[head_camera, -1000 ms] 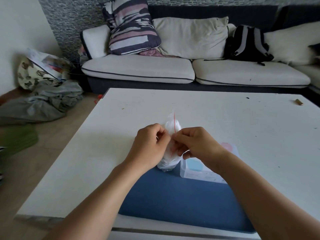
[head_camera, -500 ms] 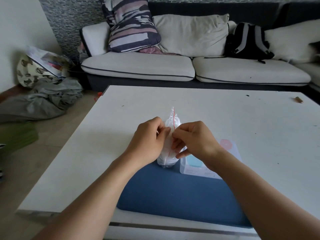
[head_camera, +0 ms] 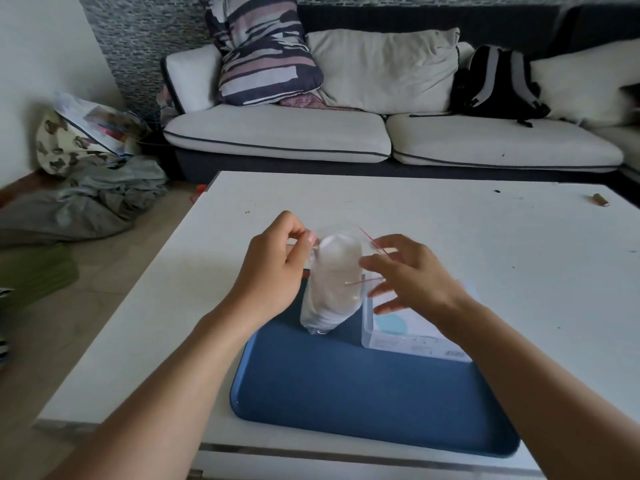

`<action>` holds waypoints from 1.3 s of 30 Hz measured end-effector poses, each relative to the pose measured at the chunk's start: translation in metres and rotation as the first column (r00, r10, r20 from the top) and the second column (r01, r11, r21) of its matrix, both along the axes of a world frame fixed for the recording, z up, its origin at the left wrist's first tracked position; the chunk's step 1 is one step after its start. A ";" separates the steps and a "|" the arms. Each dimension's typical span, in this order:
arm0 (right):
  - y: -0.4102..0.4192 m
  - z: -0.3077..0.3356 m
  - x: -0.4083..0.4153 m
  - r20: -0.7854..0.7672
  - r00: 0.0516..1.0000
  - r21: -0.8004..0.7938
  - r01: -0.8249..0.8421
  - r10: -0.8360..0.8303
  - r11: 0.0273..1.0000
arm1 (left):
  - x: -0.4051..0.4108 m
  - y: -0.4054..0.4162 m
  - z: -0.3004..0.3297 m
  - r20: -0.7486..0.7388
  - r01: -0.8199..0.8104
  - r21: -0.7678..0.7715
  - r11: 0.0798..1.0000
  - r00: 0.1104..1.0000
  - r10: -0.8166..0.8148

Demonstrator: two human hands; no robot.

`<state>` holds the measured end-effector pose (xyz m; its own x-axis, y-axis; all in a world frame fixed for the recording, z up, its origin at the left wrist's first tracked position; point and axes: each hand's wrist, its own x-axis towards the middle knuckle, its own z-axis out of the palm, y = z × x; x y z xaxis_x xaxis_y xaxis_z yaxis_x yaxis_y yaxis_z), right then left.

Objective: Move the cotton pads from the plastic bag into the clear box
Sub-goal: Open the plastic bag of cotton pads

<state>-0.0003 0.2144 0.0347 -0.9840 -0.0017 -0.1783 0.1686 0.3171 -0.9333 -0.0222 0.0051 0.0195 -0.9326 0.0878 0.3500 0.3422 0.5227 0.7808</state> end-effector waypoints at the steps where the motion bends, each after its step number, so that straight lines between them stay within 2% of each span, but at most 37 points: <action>1: -0.004 -0.001 0.001 0.068 0.997 -0.068 -0.032 0.037 0.997 | 0.003 0.004 0.002 -0.002 0.035 -0.010 0.999 0.999 -0.035; 2: -0.009 -0.003 0.002 0.111 0.993 -0.117 -0.034 0.047 0.993 | 0.005 0.007 0.003 0.004 0.051 -0.014 0.999 0.999 -0.051; 4: -0.018 -0.008 0.003 0.152 0.988 -0.201 0.071 -0.040 0.977 | 0.009 0.013 0.004 0.063 0.038 0.023 0.999 0.997 -0.039; 7: -0.027 -0.014 0.004 0.201 0.965 -0.399 0.236 -0.167 0.886 | 0.010 0.018 0.001 0.225 -0.006 0.005 1.000 0.974 0.005; 10: -0.035 -0.017 0.010 0.235 0.965 -0.535 0.225 -0.112 0.814 | 0.009 0.017 -0.003 0.311 -0.001 -0.057 0.998 0.950 0.019; 12: -0.039 -0.020 0.013 0.253 0.966 -0.517 0.188 -0.060 0.835 | 0.005 0.010 -0.006 0.295 0.007 -0.049 0.999 0.955 0.008; 15: -0.034 -0.018 0.016 0.265 0.963 -0.349 0.047 0.051 0.936 | -0.001 -0.003 -0.014 0.187 0.088 -0.175 0.981 0.981 -0.055; 17: -0.022 -0.012 0.017 0.217 0.974 -0.117 -0.041 0.066 0.992 | -0.001 -0.009 -0.021 0.139 0.147 -0.253 0.956 0.984 -0.114; 18: -0.011 -0.008 0.017 0.116 0.992 0.071 -0.058 0.050 0.996 | -0.001 -0.011 -0.024 0.148 0.171 -0.279 0.945 0.980 -0.133; 19: 0.003 -0.004 0.014 -0.026 0.998 0.309 -0.048 0.059 0.950 | -0.001 -0.013 -0.027 0.167 0.190 -0.307 0.932 0.975 -0.144; 20: 0.016 -0.001 0.013 -0.138 0.983 0.533 -0.028 0.119 0.845 | -0.001 -0.015 -0.029 0.191 0.210 -0.343 0.916 0.970 -0.151; 21: 0.029 -0.002 0.011 -0.170 0.965 0.697 -0.025 0.199 0.716 | 0.000 -0.016 -0.031 0.204 0.230 -0.389 0.892 0.966 -0.160; 22: 0.040 -0.004 0.011 -0.113 0.960 0.800 -0.066 0.257 0.597 | 0.001 -0.016 -0.033 0.206 0.244 -0.444 0.862 0.964 -0.167; 24: 0.054 -0.016 0.010 0.079 0.959 0.870 -0.200 0.273 0.450 | 0.005 -0.014 -0.042 0.196 0.244 -0.545 0.802 0.967 -0.161; 26: 0.055 -0.028 0.010 0.170 0.949 0.890 -0.264 0.266 0.372 | 0.008 -0.011 -0.052 0.190 0.230 -0.599 0.767 0.971 -0.143; 29: 0.041 -0.031 0.014 0.135 0.947 0.955 -0.203 0.292 0.216 | 0.008 -0.008 -0.053 0.229 0.257 -0.638 0.726 0.963 -0.139; 32: 0.024 -0.025 0.022 0.116 0.938 0.991 -0.133 0.327 0.031 | 0.010 -0.004 -0.036 0.359 0.343 -0.649 0.679 0.925 -0.123; 33: 0.020 -0.023 0.025 0.127 0.931 0.990 -0.139 0.343 0.012 | 0.013 -0.001 -0.029 0.355 0.342 -0.641 0.687 0.926 -0.130; 35: 0.016 -0.025 0.029 0.137 0.918 0.990 -0.140 0.373 -0.018 | 0.020 0.011 -0.021 0.253 0.298 -0.588 0.752 0.951 -0.178; 37: 0.018 -0.020 0.029 0.117 0.918 0.991 -0.134 0.379 0.018 | 0.029 0.025 -0.018 0.179 0.302 -0.528 0.794 0.953 -0.244; 39: 0.026 -0.010 0.028 0.086 0.926 0.988 -0.128 0.367 0.091 | 0.034 0.036 -0.020 0.203 0.362 -0.525 0.770 0.932 -0.300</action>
<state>0.0280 0.2400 0.0250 -0.9743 -0.1964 -0.1101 -0.2157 0.9547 0.2050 0.0122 0.0407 -0.0002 -0.8368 0.5449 0.0541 0.5098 0.7392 0.4400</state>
